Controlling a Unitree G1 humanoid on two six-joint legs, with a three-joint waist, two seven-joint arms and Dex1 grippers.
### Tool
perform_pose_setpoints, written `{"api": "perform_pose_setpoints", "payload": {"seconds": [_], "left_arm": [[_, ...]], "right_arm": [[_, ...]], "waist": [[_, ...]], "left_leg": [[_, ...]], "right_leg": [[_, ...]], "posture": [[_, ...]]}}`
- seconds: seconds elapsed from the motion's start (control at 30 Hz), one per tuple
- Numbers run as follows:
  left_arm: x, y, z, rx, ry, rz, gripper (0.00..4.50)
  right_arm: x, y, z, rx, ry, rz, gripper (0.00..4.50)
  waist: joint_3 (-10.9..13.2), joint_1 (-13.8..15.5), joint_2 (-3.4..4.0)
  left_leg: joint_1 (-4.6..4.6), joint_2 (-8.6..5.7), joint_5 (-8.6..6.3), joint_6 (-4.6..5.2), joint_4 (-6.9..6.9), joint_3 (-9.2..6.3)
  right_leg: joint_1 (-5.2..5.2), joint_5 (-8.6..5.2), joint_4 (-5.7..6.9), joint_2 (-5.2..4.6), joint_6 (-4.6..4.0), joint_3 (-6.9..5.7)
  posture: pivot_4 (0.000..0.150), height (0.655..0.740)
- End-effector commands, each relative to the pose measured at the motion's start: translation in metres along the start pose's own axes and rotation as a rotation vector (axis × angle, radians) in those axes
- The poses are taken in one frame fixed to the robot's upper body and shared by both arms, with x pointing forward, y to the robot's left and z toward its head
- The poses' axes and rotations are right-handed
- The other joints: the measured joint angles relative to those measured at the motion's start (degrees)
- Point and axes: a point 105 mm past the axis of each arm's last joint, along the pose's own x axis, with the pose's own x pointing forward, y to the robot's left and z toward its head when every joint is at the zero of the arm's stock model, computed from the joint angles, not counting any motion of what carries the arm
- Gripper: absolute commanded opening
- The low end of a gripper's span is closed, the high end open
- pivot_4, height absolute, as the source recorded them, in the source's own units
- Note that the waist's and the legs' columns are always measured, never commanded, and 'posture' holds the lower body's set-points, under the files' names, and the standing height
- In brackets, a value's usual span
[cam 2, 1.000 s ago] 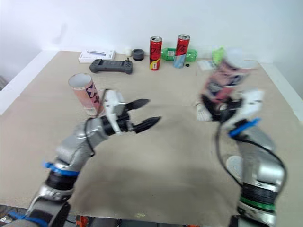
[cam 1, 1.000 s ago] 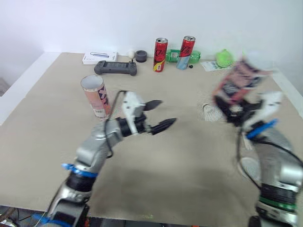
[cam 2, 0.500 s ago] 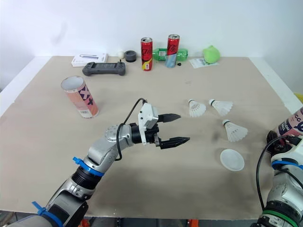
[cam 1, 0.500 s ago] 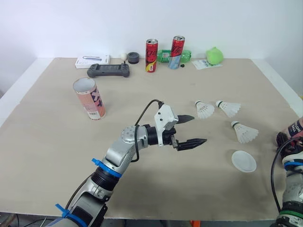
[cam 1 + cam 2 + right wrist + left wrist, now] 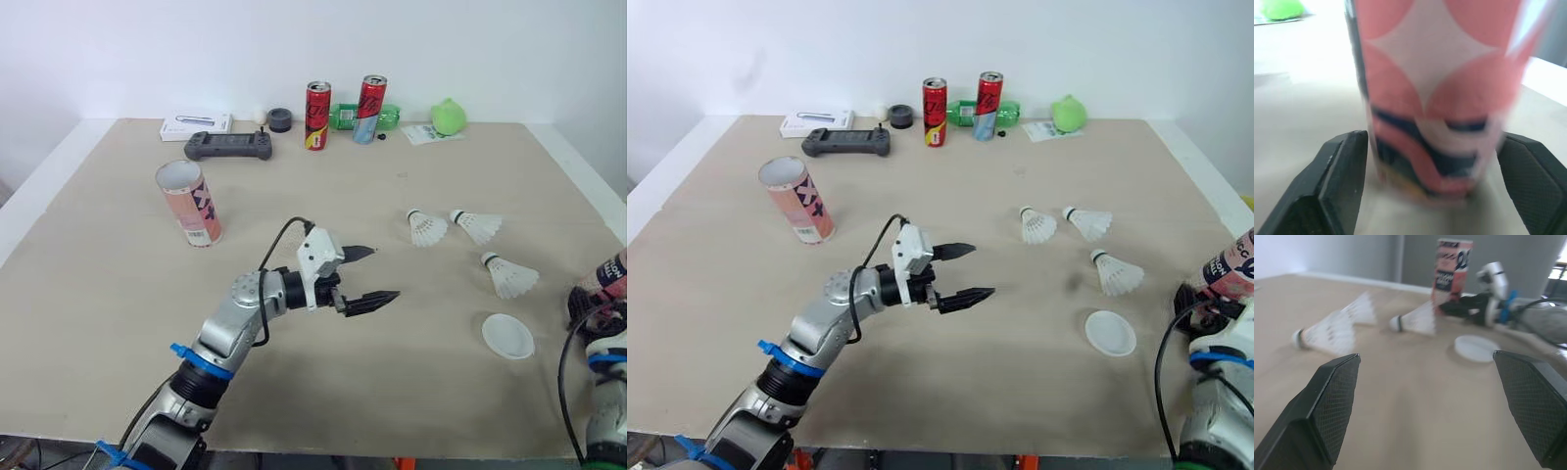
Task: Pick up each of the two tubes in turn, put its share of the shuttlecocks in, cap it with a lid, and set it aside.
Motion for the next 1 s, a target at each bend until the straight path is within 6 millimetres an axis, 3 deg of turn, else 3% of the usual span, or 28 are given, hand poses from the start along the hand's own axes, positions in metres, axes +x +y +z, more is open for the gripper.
{"api": "perform_pose_setpoints", "payload": {"seconds": [0.03, 0.1, 0.2, 0.3, 0.4, 0.5, 0.57, 0.73, 1.0], "left_arm": [[-0.016, 0.007, 0.014, 0.049, -0.04, 0.066, 4.5], [-0.031, 0.016, 0.009, 0.058, -0.025, 0.138, 4.5], [-0.057, 0.032, 0.005, 0.082, -0.02, 0.31, 4.5], [-0.099, 0.043, 0.0, 0.131, -0.001, 0.551, 4.5], [-0.14, 0.051, 0.001, 0.183, 0.014, 0.802, 4.5], [-0.18, 0.063, -0.001, 0.186, 0.032, 1.064, 4.5], [-0.195, 0.07, -0.007, 0.165, 0.056, 1.162, 4.5], [-0.196, 0.088, -0.012, 0.148, 0.08, 1.183, 4.5], [-0.196, 0.126, -0.021, 0.116, 0.107, 1.202, 4.5]], "right_arm": [[-0.02, 0.003, 0.03, -0.021, -0.083, 0.034, 4.42], [-0.035, 0.013, 0.042, -0.034, -0.095, 0.092, 4.42], [-0.053, 0.047, 0.07, -0.014, -0.133, 0.271, 4.42], [-0.07, 0.13, 0.108, 0.065, -0.16, 0.663, 4.42], [-0.09, 0.195, 0.128, 0.048, -0.15, 0.966, 4.42], [-0.111, 0.252, 0.122, -0.035, -0.105, 1.236, 4.42], [-0.12, 0.28, 0.114, -0.056, -0.097, 1.357, 4.42], [-0.119, 0.323, 0.099, -0.043, -0.105, 1.462, 4.42], [-0.112, 0.349, 0.098, -0.049, -0.147, 1.504, 4.42]], "waist": [[-0.02, 0.01, 0.08], [-0.04, 0.02, 0.14], [-0.1, -0.31, 0.27], [-0.11, -0.77, 0.31], [0.01, -1.43, 0.01], [0.11, -0.64, -0.61], [0.11, 0.09, -0.86], [0.08, 1.09, -0.98], [0.08, 1.6, -0.98]], "left_leg": [[-0.01, 0.0, 0.0, -0.01, 0.0, 0.0], [-0.02, -0.02, -0.01, -0.01, 0.01, 0.01], [0.05, 0.0, 0.0, -0.02, 0.04, 0.04], [0.11, 0.03, 0.02, -0.06, 0.09, 0.08], [0.2, 0.08, 0.03, -0.07, 0.09, 0.19], [0.35, 0.08, 0.21, 0.14, 0.06, 0.0], [0.28, 0.09, 0.36, -0.16, 0.05, -0.05], [-0.35, -0.12, 0.46, -0.66, 0.1, -0.07], [-0.4, -0.14, 0.21, -0.85, -0.01, -0.21]], "right_leg": [[-0.02, 0.0, 0.0, -0.02, 0.0, 0.0], [-0.02, 0.0, 0.0, -0.05, 0.01, 0.0], [-0.03, -0.1, 0.01, -0.08, -0.18, 0.01], [-0.02, 0.0, 0.03, -0.08, -0.12, 0.03], [0.01, 0.21, 0.06, -0.06, -0.3, 0.14], [0.0, 0.22, 0.09, 0.14, -0.29, 0.14], [-0.04, 0.22, 0.05, 0.15, -0.29, 0.13], [-0.2, 0.21, -0.12, -0.03, -0.31, 0.15], [-0.2, 0.22, -0.09, 0.0, -0.26, 0.13]], "posture": [[0.15, 0.74], [0.15, 0.74], [0.15, 0.74], [0.15, 0.74], [0.15, 0.74], [0.15, 0.74], [0.15, 0.74], [0.15, 0.74], [0.15, 0.74]]}}
